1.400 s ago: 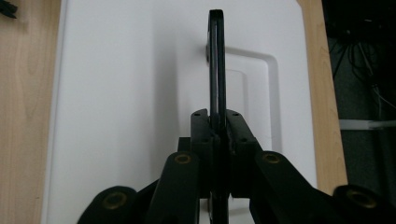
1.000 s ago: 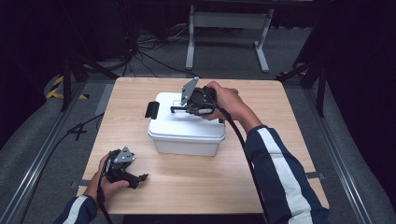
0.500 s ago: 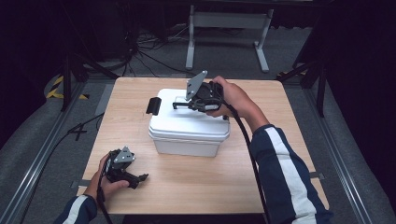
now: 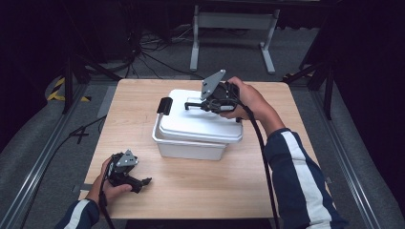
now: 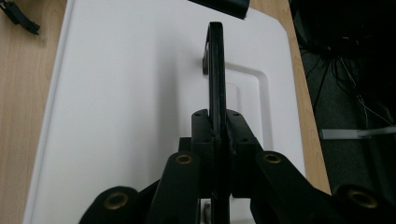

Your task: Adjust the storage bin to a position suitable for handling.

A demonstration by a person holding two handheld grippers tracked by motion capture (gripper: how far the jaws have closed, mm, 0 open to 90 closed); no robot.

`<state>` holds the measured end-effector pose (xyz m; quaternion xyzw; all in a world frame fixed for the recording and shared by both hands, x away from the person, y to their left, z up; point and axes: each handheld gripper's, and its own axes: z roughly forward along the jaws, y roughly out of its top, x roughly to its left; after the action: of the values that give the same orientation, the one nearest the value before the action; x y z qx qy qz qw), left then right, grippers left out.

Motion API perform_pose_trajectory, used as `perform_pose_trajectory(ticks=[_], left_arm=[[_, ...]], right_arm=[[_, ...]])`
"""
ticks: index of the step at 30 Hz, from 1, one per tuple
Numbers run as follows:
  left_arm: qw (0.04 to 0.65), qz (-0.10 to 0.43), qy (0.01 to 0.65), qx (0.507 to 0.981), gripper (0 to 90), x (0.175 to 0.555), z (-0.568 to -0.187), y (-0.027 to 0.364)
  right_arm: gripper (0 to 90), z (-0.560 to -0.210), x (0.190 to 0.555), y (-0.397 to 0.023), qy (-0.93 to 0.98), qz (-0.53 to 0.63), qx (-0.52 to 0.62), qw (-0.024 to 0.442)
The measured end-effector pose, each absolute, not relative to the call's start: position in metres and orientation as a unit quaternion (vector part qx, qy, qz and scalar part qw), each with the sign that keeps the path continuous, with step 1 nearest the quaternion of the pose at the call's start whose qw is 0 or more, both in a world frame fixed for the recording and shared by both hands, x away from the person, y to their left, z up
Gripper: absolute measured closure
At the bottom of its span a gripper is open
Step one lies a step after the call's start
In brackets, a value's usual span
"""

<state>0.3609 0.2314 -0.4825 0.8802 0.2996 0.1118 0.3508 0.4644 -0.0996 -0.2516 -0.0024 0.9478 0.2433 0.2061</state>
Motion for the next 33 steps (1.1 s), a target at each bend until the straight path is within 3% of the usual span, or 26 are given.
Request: perform_pose_trajectory(ticks=[33], left_arm=[[0.353,0.112,0.300,0.879,0.4,0.360,-0.483,0.232]], right_arm=[[84.1,-0.243,0.447,-0.188,0.936,0.261,0.049,0.233]])
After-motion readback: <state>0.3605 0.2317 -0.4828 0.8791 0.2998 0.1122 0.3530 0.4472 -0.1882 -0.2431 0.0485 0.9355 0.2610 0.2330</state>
